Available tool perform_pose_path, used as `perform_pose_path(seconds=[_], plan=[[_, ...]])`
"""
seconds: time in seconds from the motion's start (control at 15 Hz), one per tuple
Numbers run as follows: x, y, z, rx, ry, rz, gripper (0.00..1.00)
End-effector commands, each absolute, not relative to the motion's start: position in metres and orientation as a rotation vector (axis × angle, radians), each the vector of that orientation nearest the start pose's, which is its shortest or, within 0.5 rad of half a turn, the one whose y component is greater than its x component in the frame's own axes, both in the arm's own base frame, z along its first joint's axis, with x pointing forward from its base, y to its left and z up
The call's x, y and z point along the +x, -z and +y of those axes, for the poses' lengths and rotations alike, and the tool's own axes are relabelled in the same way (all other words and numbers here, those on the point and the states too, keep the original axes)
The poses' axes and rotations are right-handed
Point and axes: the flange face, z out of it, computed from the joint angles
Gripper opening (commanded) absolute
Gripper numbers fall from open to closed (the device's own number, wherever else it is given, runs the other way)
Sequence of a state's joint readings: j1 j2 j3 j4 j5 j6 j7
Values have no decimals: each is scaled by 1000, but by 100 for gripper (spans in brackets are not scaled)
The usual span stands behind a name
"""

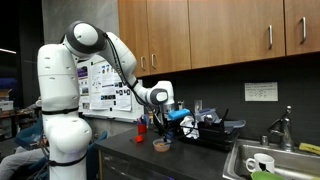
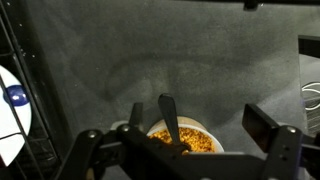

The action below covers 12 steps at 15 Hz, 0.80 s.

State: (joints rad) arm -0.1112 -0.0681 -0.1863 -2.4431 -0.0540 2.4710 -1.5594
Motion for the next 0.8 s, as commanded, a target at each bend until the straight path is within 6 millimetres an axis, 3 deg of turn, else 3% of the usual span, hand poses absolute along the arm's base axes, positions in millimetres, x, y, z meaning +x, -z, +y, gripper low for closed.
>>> perform_pose_path(seconds=[0.0,0.73], plan=[[464,-337,-141,-2570,61,-1958,100],[480,-319,-128,-2480,7,-2069,100]])
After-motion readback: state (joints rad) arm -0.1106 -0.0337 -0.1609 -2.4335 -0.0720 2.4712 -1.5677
